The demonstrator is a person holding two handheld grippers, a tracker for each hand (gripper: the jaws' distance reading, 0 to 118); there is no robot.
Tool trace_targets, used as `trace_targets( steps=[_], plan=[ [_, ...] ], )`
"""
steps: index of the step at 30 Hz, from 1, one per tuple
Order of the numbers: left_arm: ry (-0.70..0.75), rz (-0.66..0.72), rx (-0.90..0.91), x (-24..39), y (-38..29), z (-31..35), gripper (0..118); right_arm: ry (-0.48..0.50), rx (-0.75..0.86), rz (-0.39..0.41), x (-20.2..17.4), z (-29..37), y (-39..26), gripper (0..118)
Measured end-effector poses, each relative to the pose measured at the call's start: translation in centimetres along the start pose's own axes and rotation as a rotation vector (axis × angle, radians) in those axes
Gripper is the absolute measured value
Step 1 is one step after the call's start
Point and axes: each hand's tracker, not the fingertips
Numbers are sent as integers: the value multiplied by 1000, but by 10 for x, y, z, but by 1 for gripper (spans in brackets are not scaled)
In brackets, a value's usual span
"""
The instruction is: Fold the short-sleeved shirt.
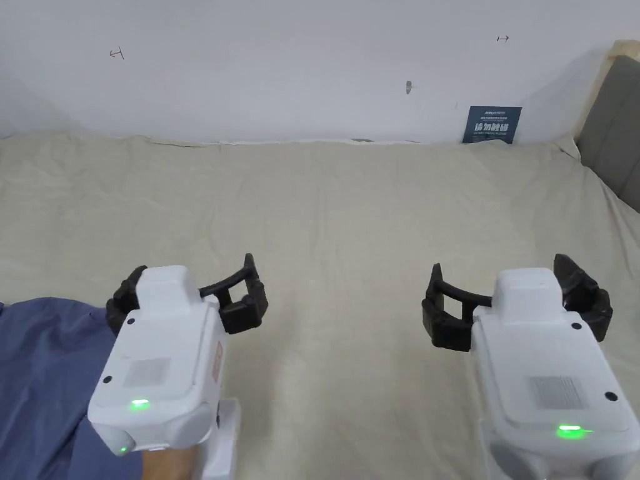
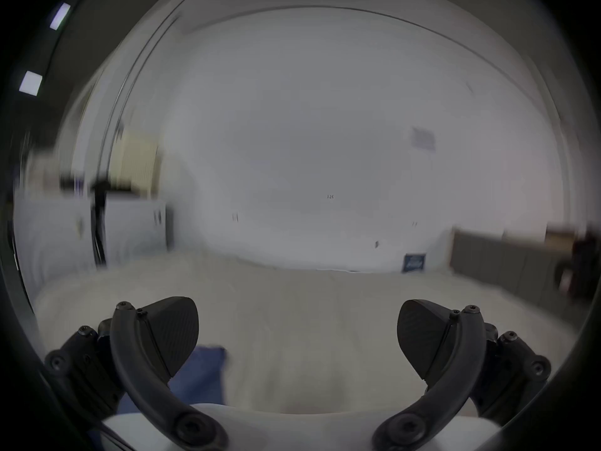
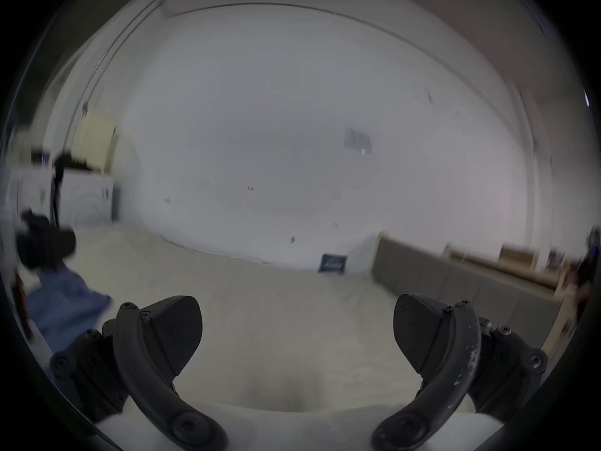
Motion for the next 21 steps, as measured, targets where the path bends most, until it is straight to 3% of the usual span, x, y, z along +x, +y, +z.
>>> trace_targets(
  steps=[2,4,21],
  plan=[
    [14,-104,16,4,-5,1,118,9,-23,-54,1,-2,-5,118],
    [1,-141,16,5,-10,2,118,4,-34,-59,2,-3,-8,118],
    [-21,-92,-3,2,-10,3,118,-12,-40,-28,-4,3,-1,118]
  ],
)
